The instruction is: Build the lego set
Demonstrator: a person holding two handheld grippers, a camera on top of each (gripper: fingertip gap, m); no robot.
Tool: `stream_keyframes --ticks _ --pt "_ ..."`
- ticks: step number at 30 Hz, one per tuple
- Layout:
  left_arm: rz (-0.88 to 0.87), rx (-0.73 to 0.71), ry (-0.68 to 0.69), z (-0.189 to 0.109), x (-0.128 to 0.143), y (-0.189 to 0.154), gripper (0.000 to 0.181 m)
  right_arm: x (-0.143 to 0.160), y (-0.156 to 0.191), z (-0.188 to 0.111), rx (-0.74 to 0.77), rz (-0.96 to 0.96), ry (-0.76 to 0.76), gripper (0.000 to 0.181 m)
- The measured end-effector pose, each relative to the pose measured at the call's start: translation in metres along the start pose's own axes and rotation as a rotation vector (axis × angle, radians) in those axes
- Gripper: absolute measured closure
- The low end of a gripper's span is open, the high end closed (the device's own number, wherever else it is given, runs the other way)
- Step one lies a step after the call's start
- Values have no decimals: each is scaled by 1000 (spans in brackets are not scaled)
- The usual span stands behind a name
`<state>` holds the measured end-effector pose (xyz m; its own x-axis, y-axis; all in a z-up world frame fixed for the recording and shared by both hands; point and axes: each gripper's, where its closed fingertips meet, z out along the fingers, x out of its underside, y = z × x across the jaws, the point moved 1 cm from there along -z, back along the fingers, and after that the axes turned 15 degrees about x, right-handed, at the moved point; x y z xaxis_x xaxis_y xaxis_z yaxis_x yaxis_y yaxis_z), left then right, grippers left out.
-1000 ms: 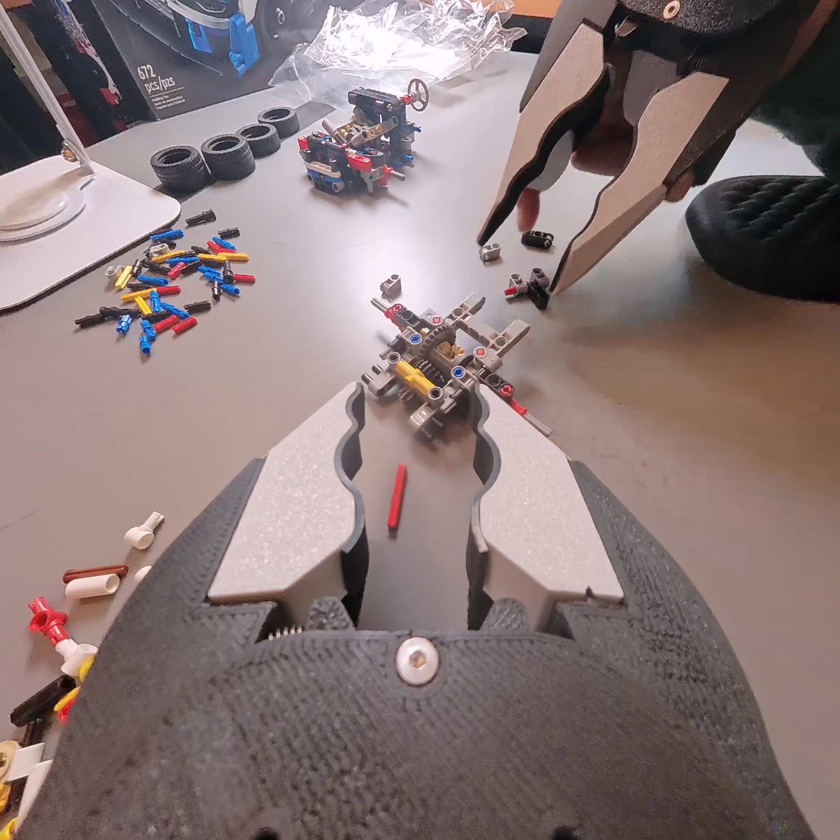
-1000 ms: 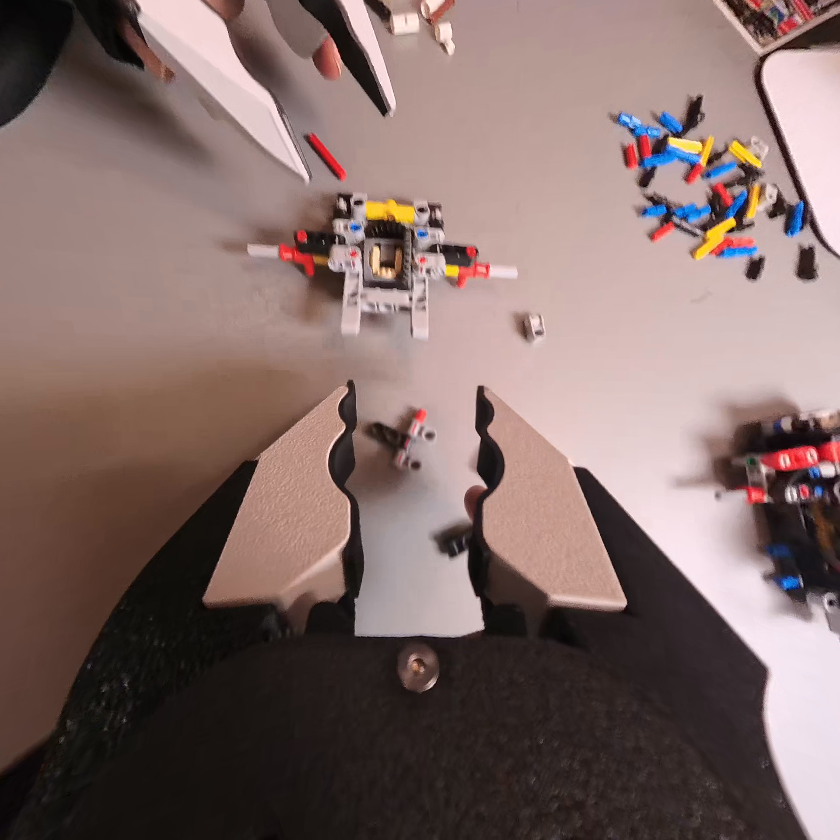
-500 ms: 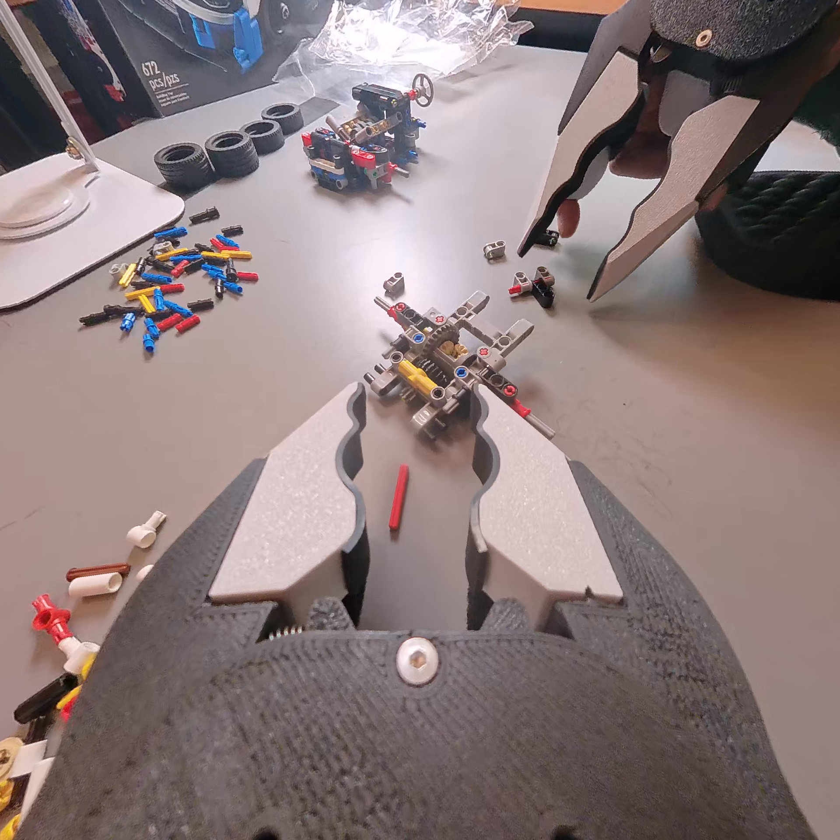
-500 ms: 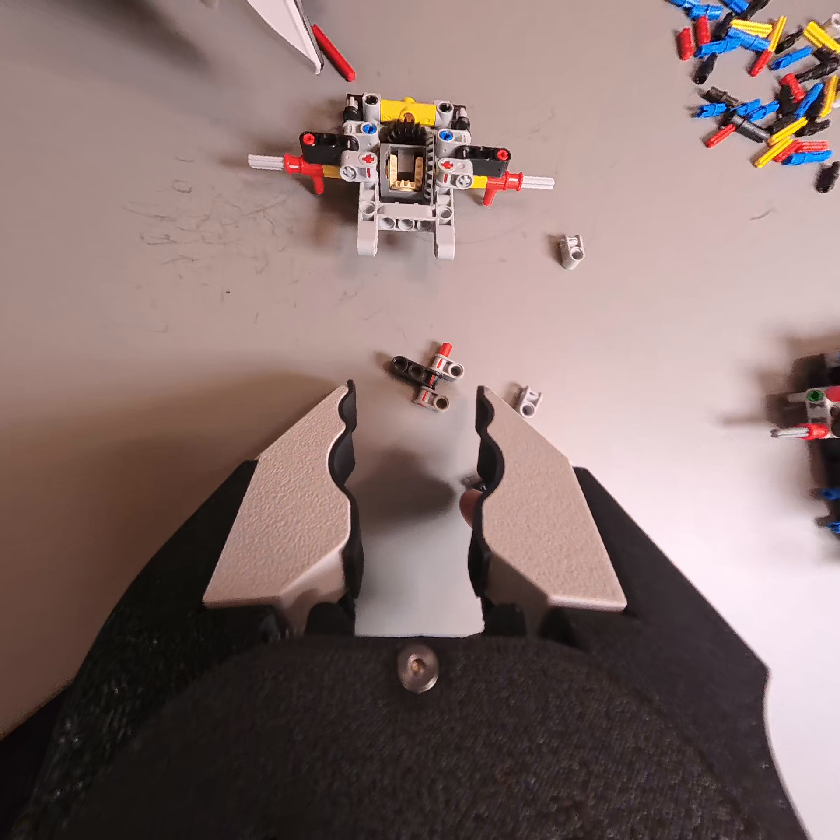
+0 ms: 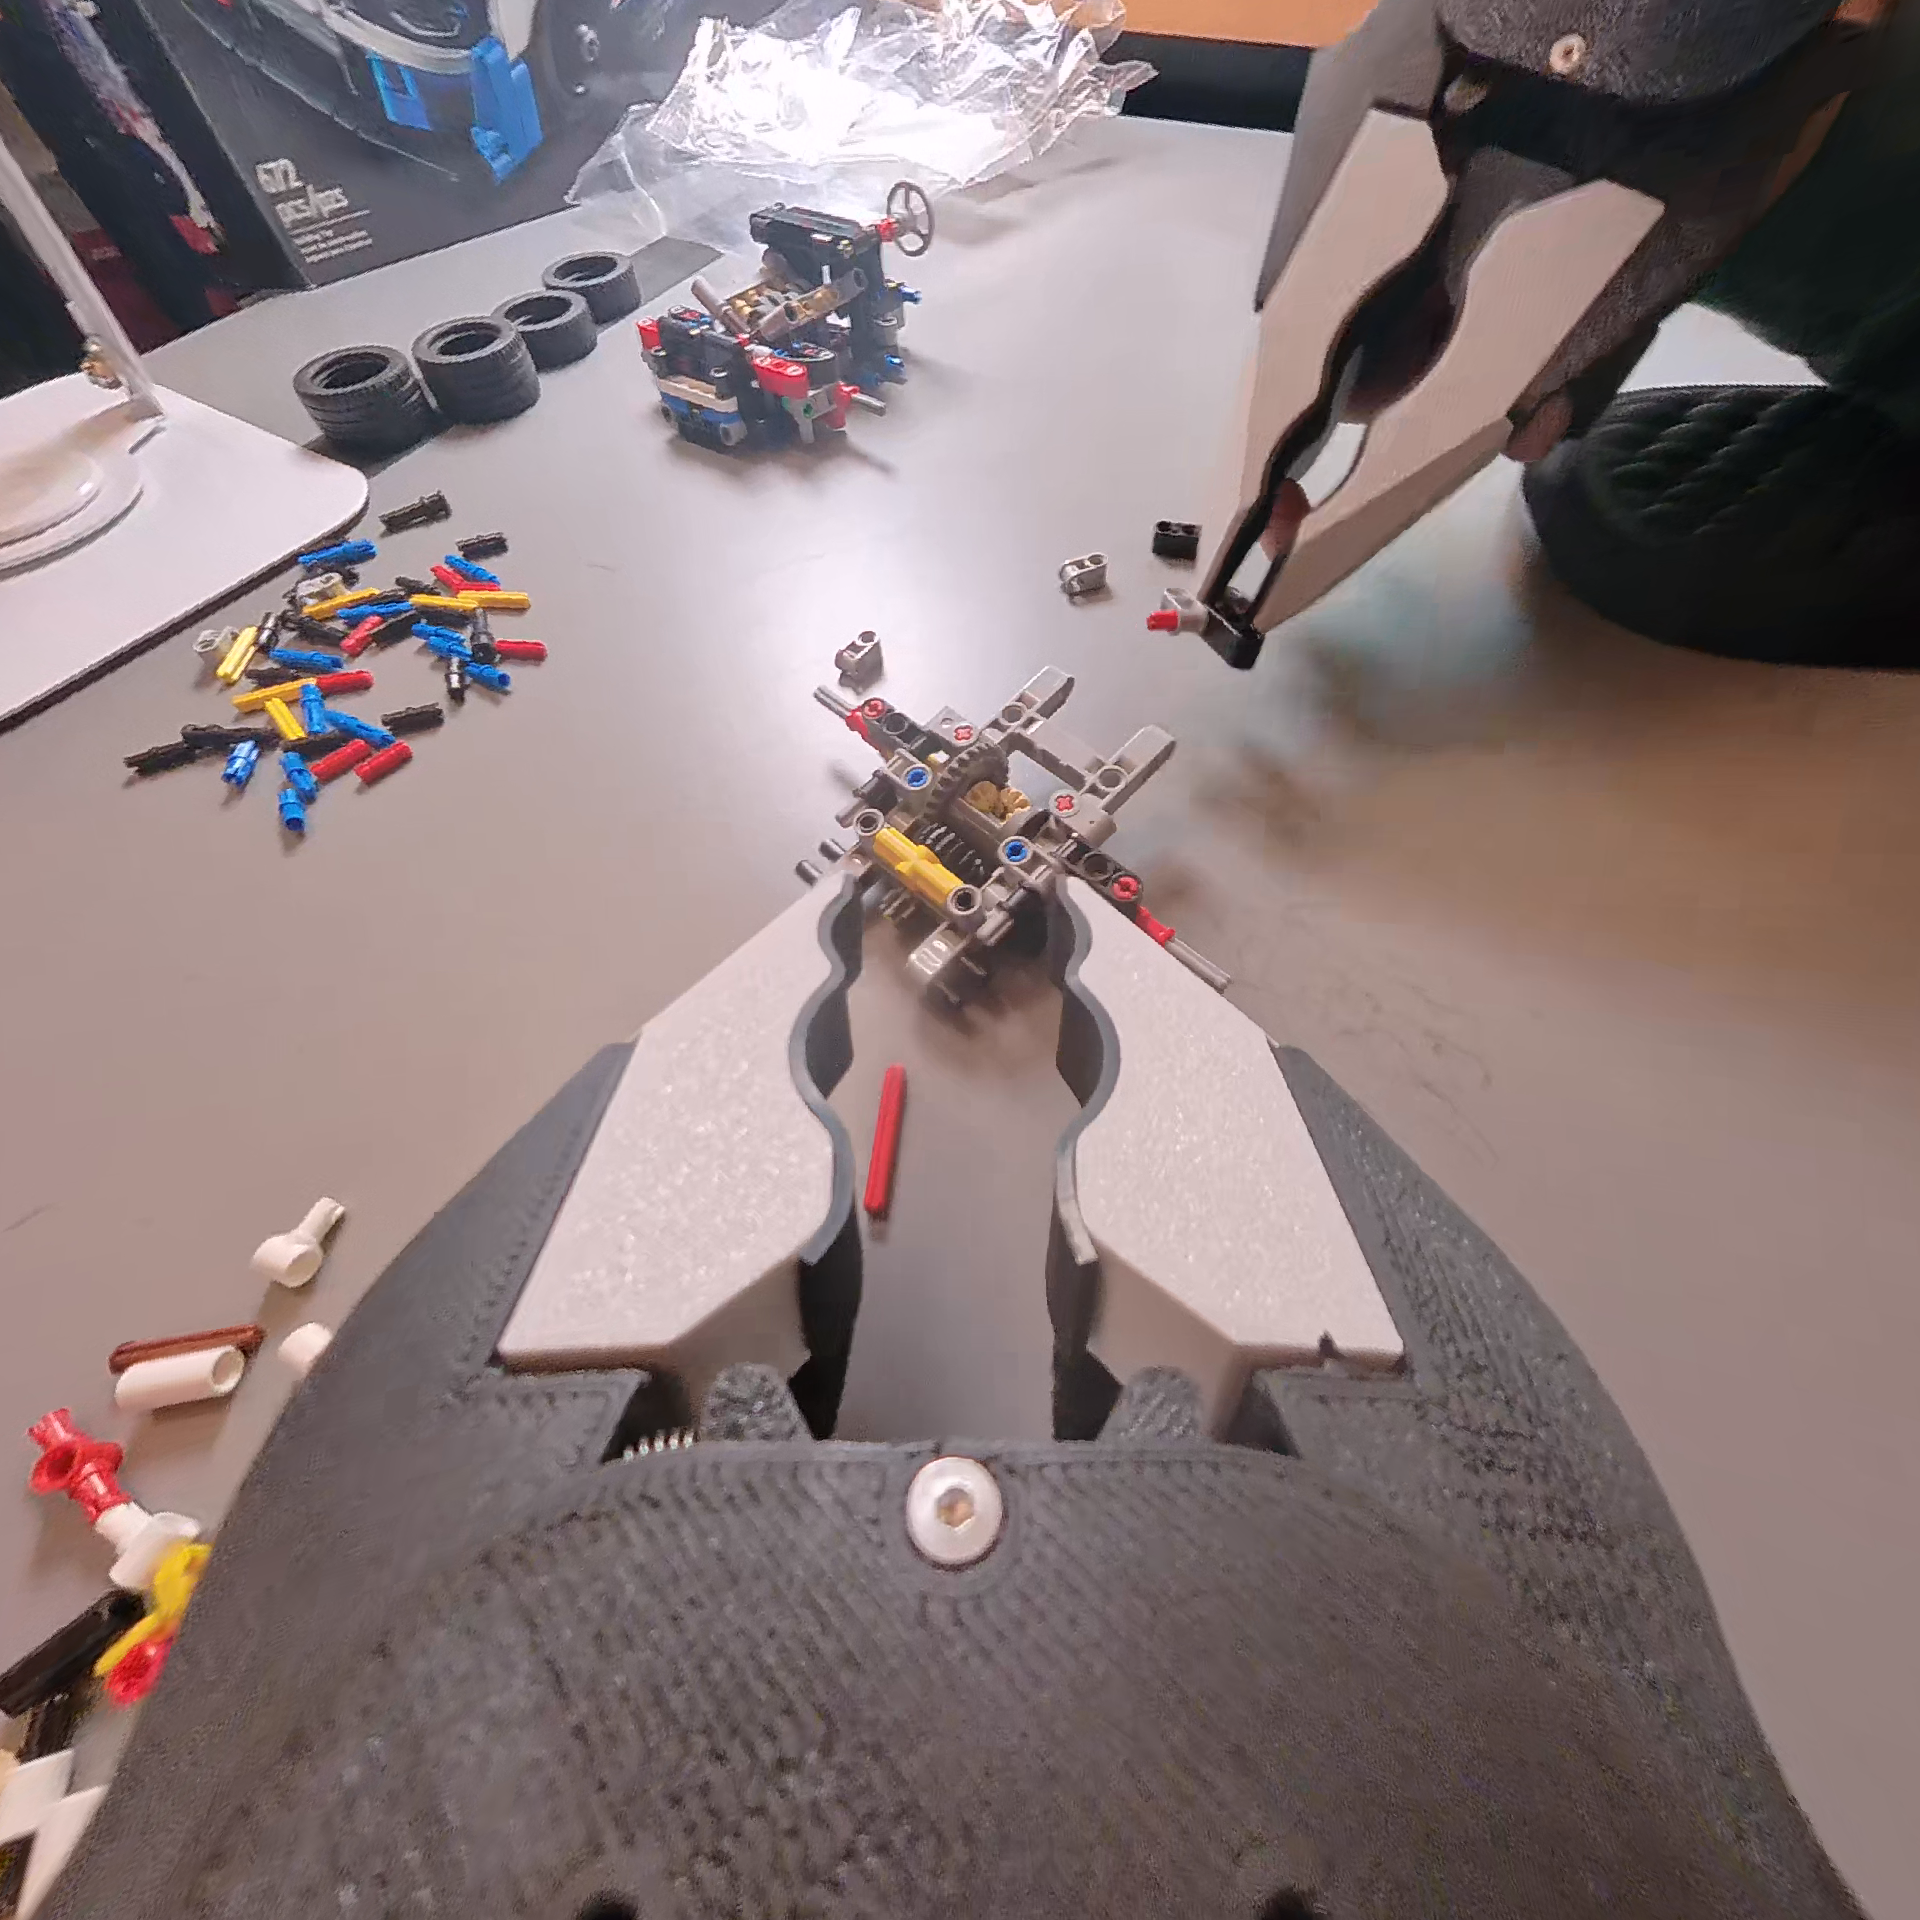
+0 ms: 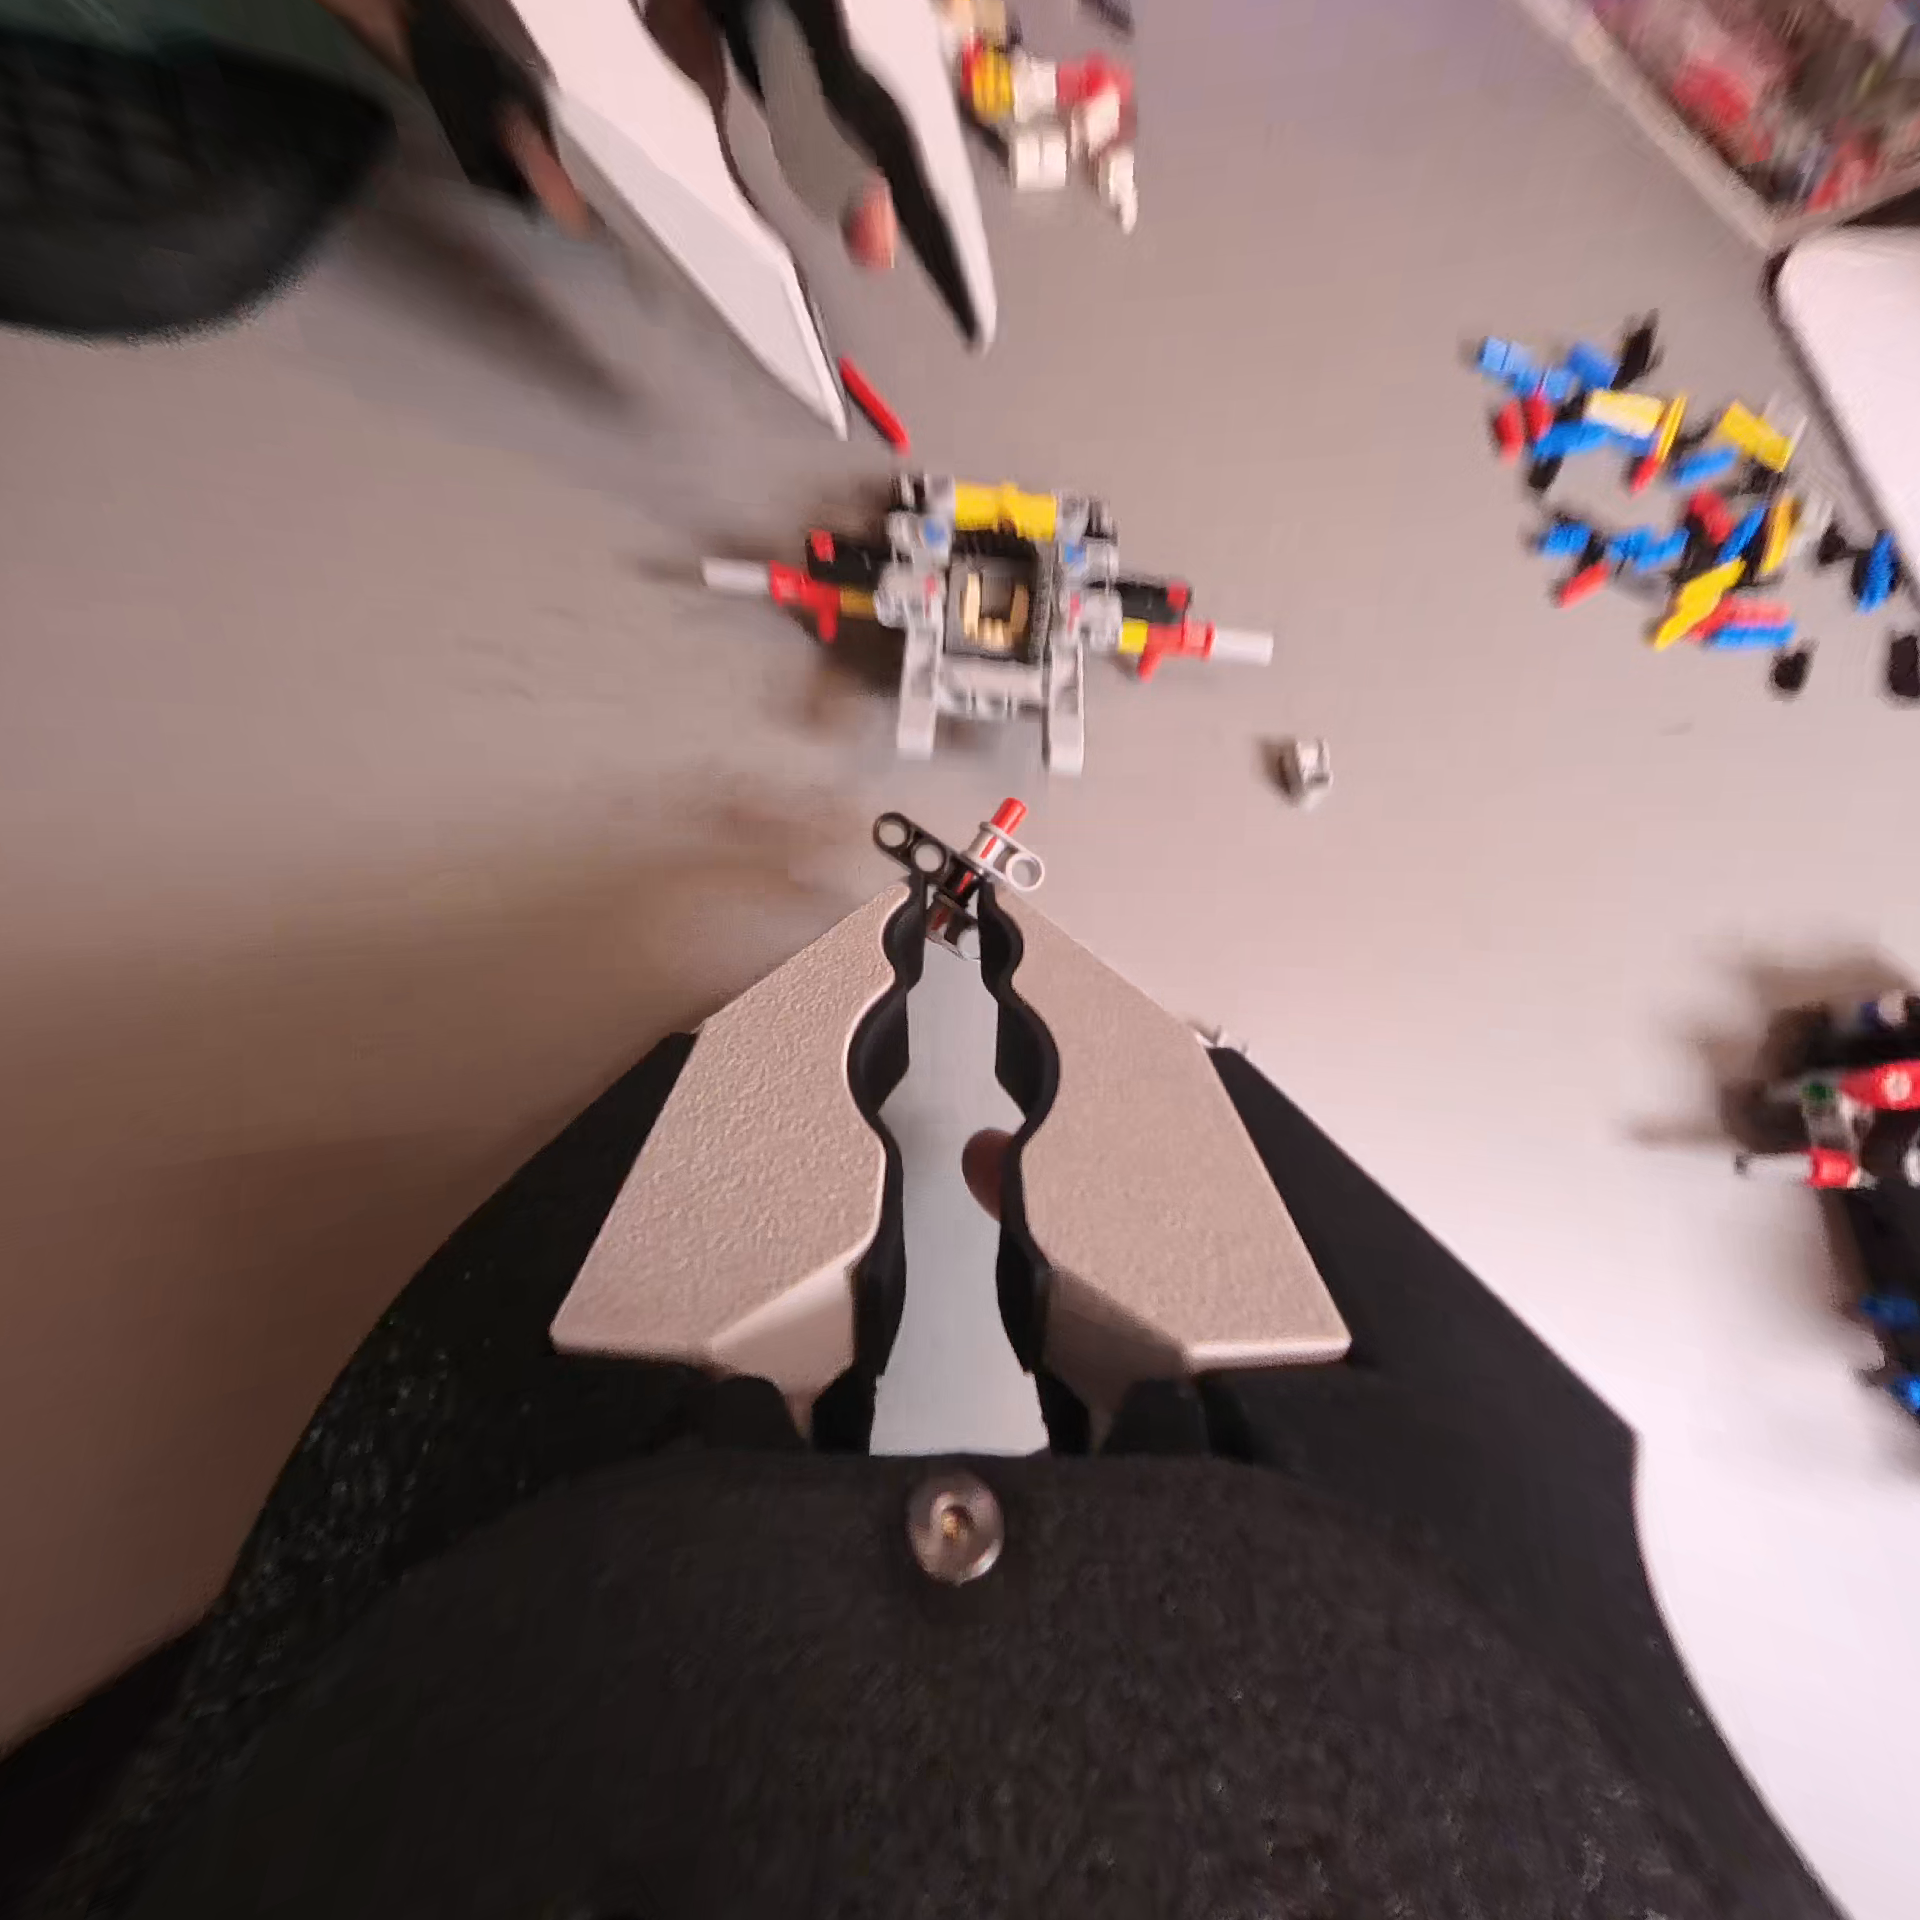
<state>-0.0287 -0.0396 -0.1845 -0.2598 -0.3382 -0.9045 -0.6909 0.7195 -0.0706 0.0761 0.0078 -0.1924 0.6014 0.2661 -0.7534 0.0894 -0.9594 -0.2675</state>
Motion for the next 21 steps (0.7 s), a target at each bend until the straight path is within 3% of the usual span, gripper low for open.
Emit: stream_keyframes --ticks 5,8,12,14,21 --pt "74 144 -111 0 -20 -28 159 -38 6 -9 -48 93 -217 173" --pt "96 240 -188 -1 -32 -47 151 -52 27 -10 -157 128 -285 173" --pt "-19 415 -275 -2 -42 -65 140 -65 54 -9 -262 110 -343 173" --pt "-61 504 -282 -3 -41 -74 142 -66 62 -8 -286 84 -352 173" --pt "-78 586 -247 0 -36 -84 162 -65 73 -13 -338 51 -370 173"
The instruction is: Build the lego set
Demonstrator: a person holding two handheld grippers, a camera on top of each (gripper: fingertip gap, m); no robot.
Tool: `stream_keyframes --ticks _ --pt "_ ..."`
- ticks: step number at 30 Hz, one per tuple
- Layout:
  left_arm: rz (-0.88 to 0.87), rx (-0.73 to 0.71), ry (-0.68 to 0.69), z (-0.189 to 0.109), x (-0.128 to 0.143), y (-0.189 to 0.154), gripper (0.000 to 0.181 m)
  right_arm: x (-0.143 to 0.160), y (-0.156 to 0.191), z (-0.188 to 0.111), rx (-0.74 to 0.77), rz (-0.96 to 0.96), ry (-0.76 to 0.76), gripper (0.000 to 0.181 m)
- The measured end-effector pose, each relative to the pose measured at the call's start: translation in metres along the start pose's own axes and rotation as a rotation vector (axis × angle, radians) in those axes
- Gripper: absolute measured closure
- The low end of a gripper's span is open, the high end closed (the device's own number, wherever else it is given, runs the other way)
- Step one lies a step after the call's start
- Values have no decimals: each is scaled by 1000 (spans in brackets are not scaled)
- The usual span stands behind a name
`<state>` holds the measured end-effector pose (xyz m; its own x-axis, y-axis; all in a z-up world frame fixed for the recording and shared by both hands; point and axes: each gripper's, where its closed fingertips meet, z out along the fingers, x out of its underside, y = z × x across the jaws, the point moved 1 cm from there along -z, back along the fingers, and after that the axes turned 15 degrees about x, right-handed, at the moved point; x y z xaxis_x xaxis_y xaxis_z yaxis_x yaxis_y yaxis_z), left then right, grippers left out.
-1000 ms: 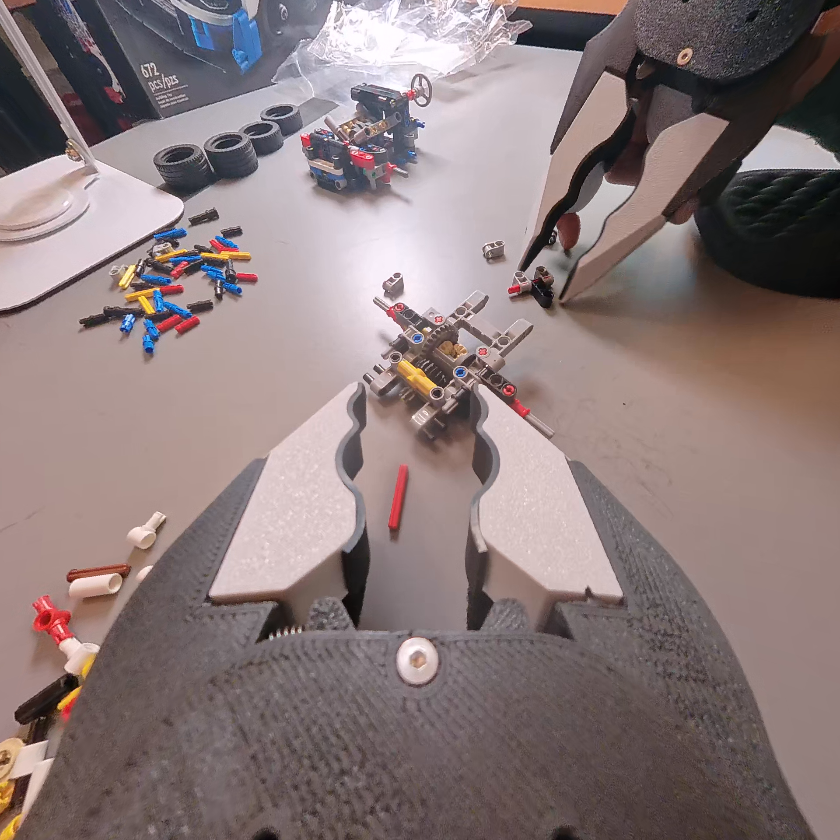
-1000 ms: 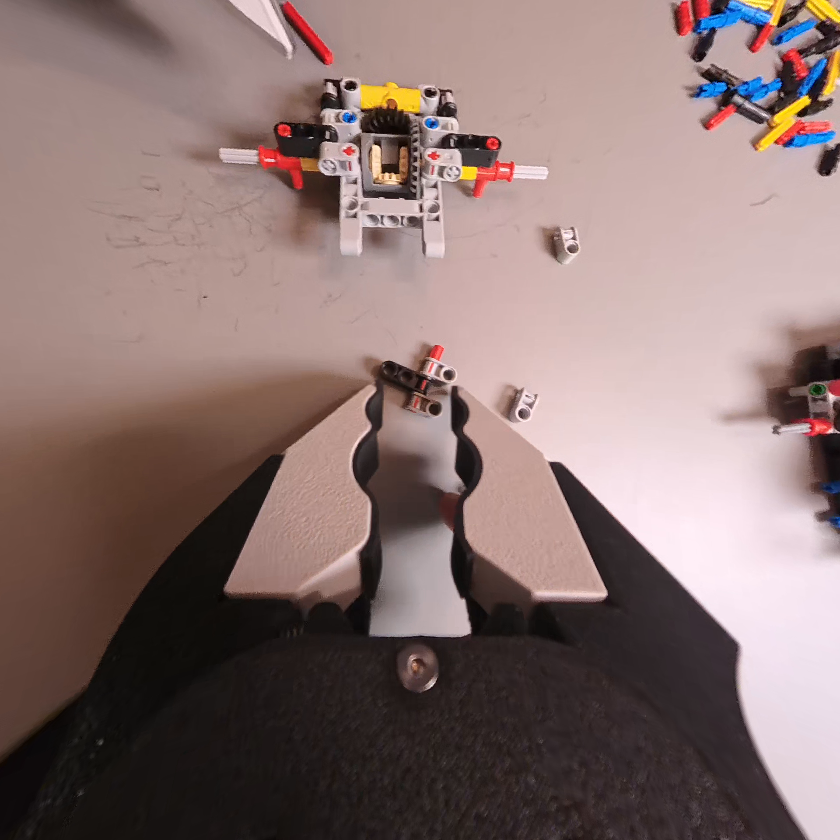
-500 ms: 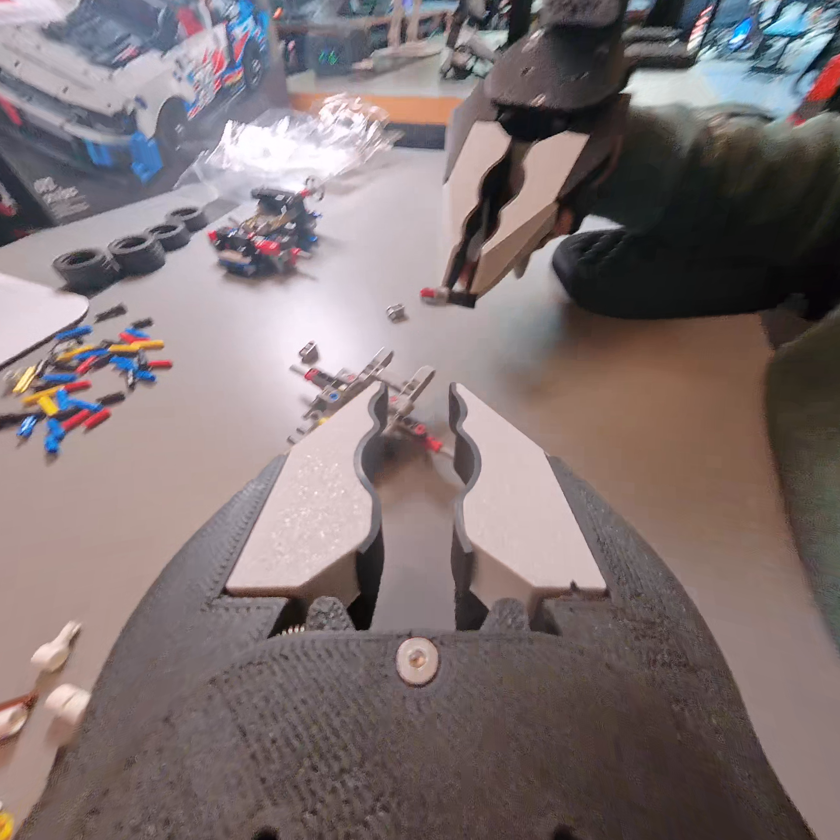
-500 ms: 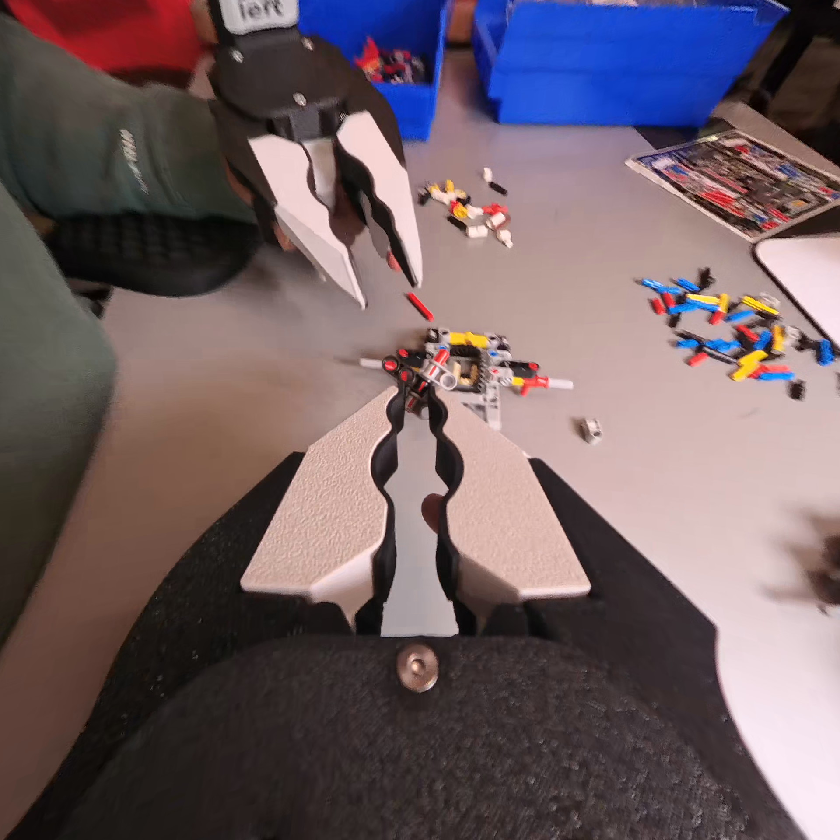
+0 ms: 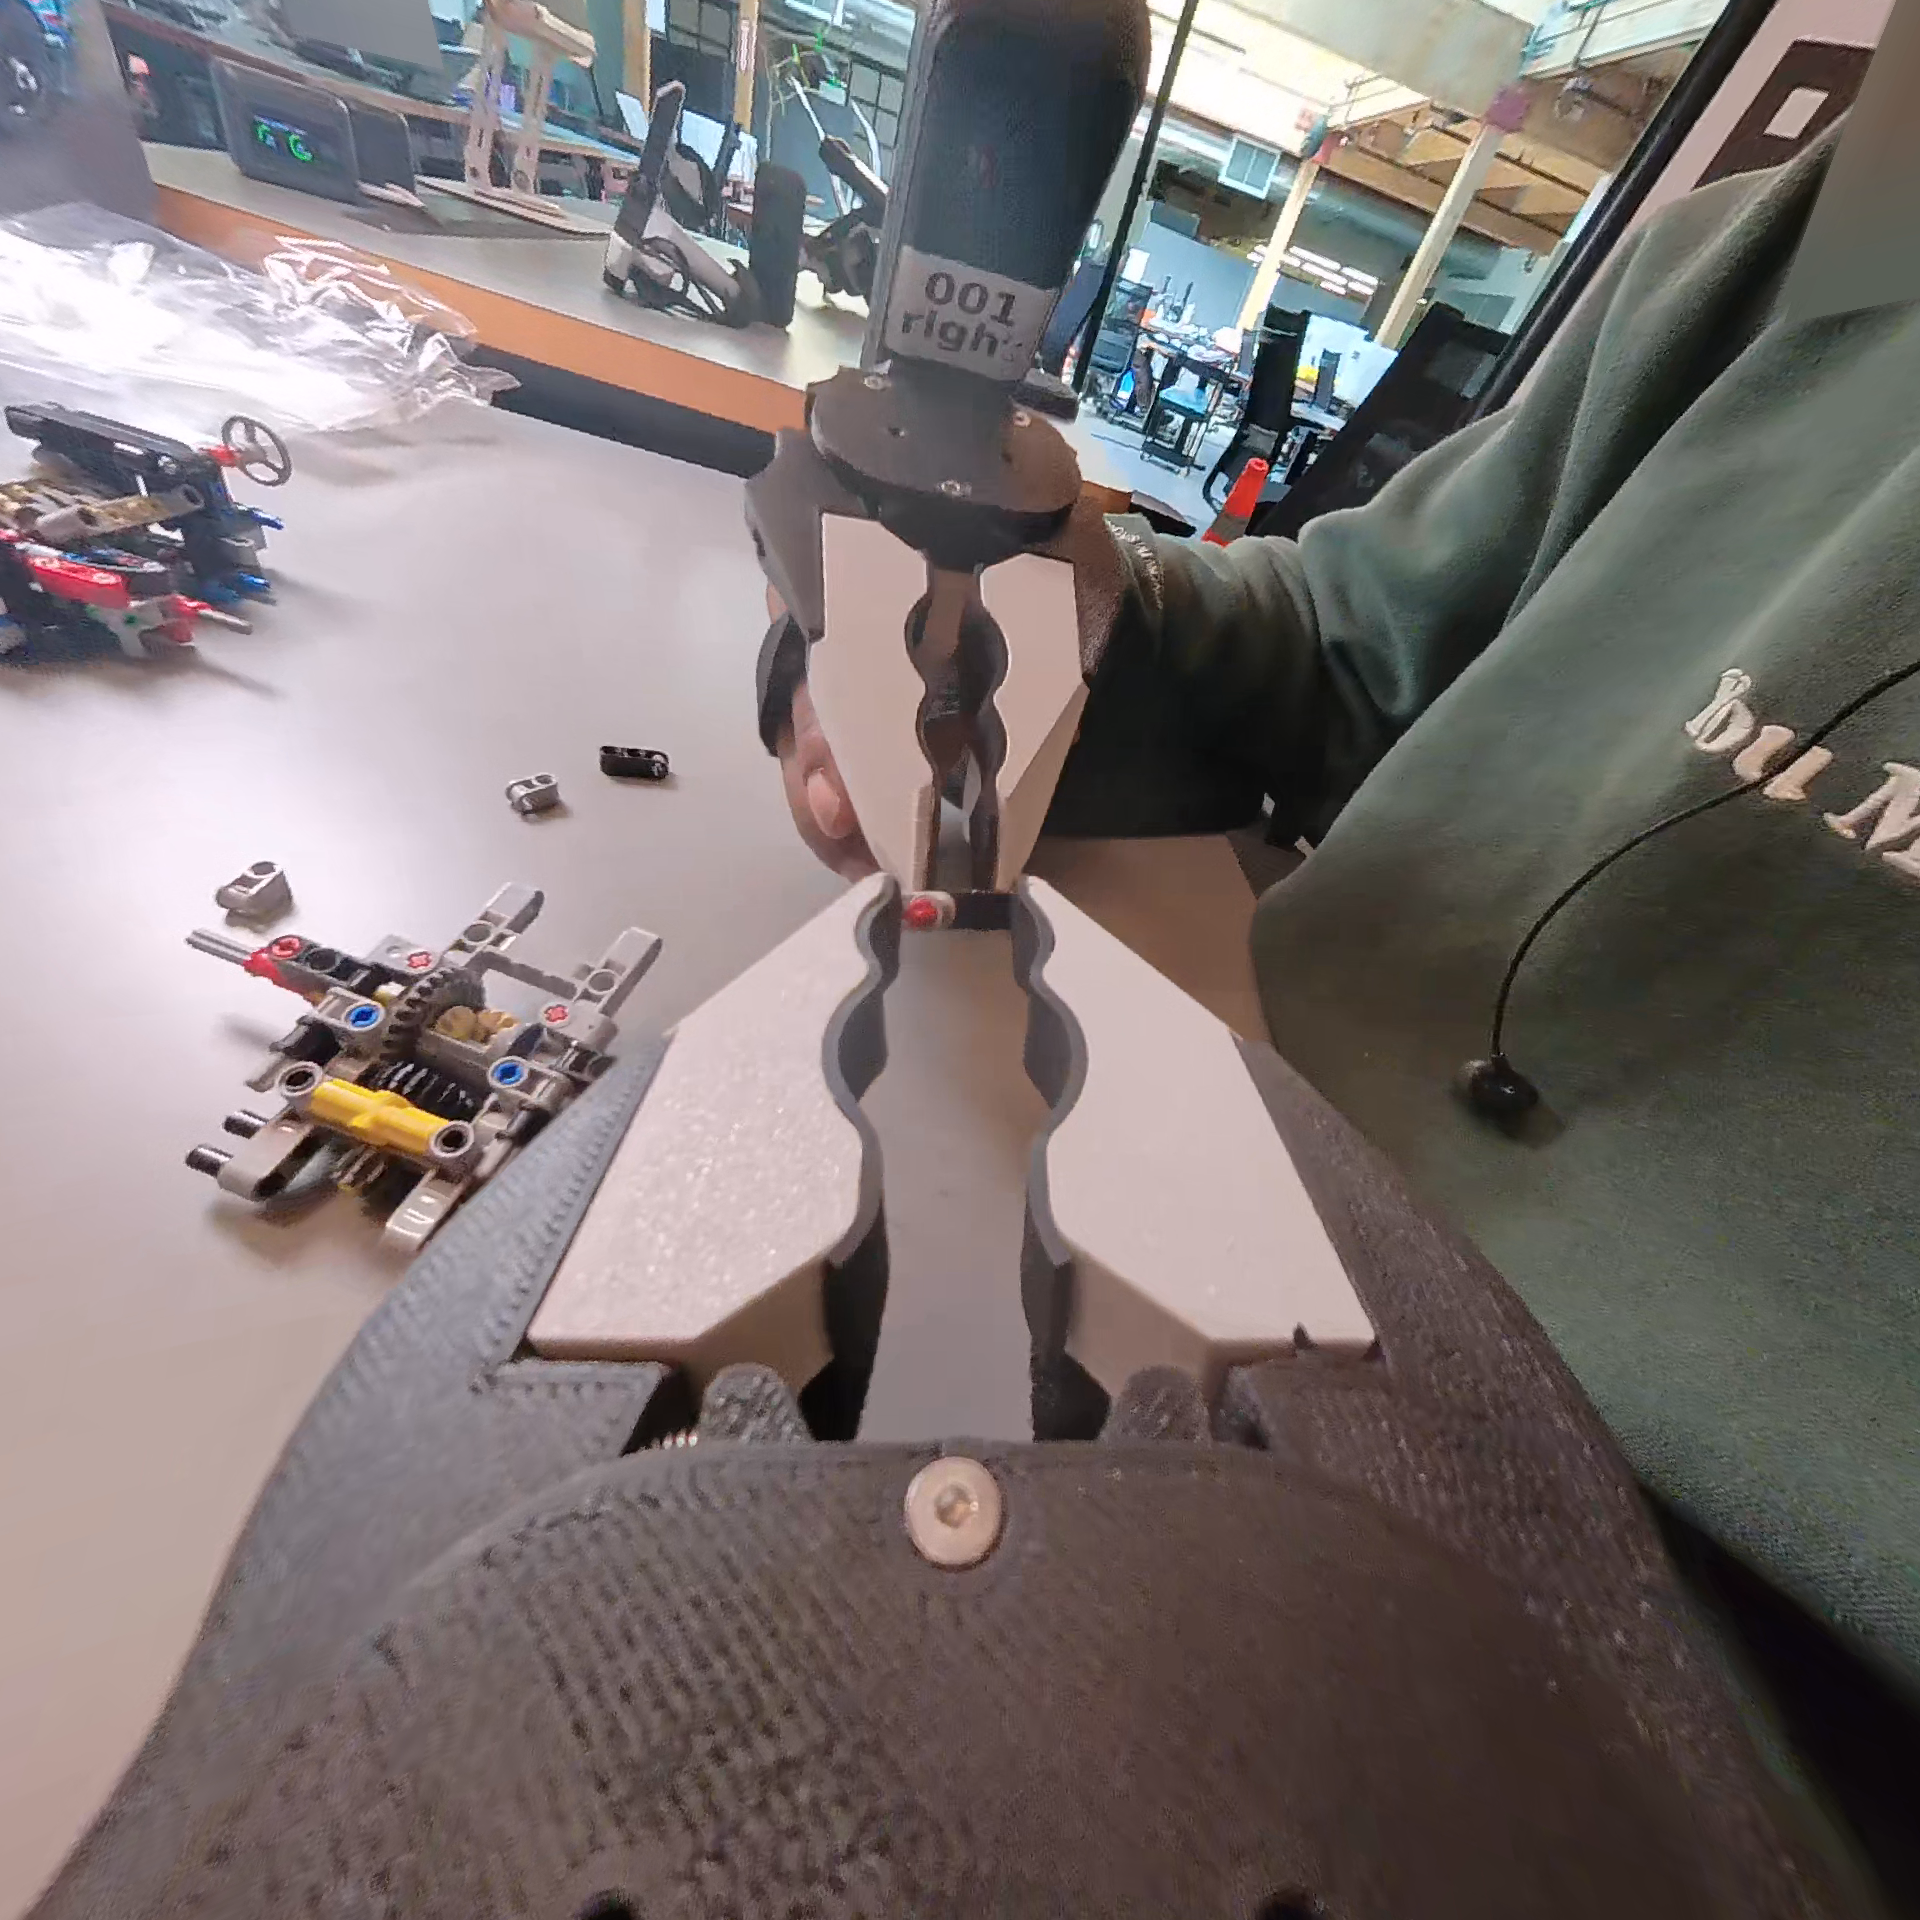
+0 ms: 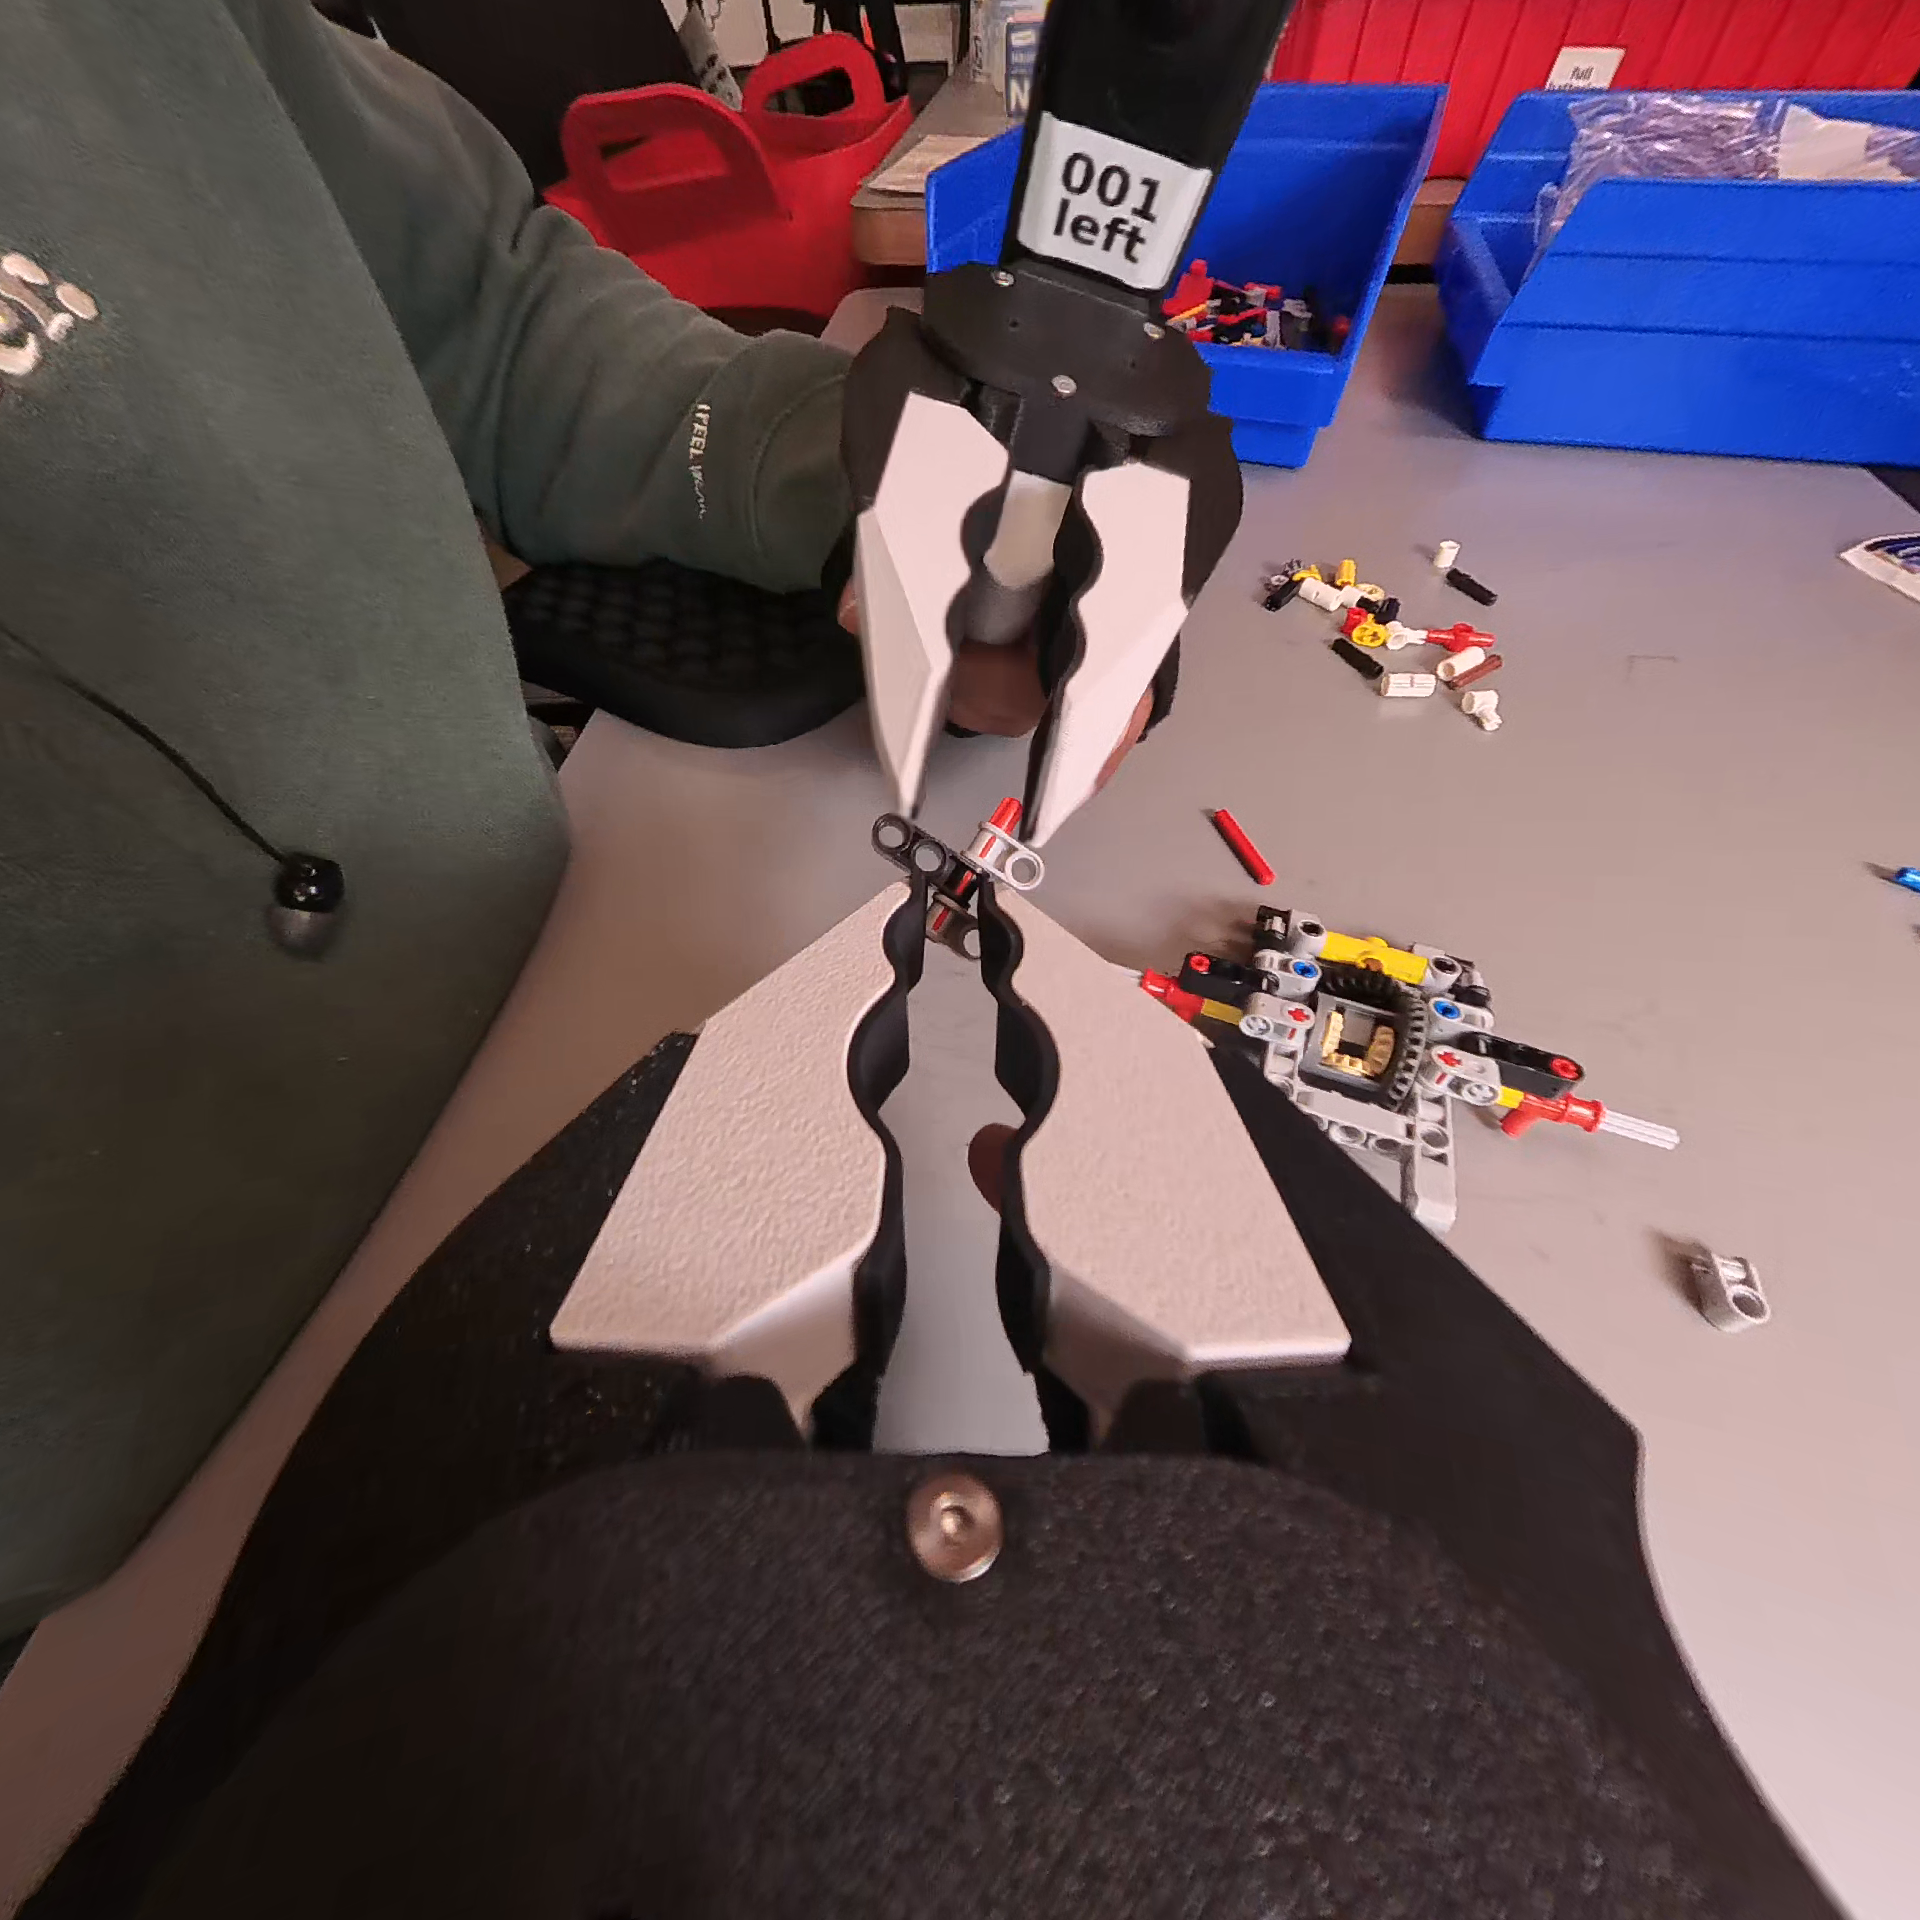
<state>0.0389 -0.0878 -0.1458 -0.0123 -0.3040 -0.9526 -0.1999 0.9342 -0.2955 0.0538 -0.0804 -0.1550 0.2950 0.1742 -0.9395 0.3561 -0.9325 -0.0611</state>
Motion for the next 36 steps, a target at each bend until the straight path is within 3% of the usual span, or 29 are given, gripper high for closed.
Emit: stream_keyframes --ticks 4,14,28,36 --pt "-6 -9 16 -2 3 3 175 1 1 0 4 -23 3 174" --pt "22 -28 33 -7 3 4 177 1 -5 2 54 -27 8 172" --pt "-7 -213 -78 -54 -10 35 180 24 -39 11 261 -46 128 166" --pt "-23 -231 138 -48 20 39 180 36 -61 17 405 -175 268 163"
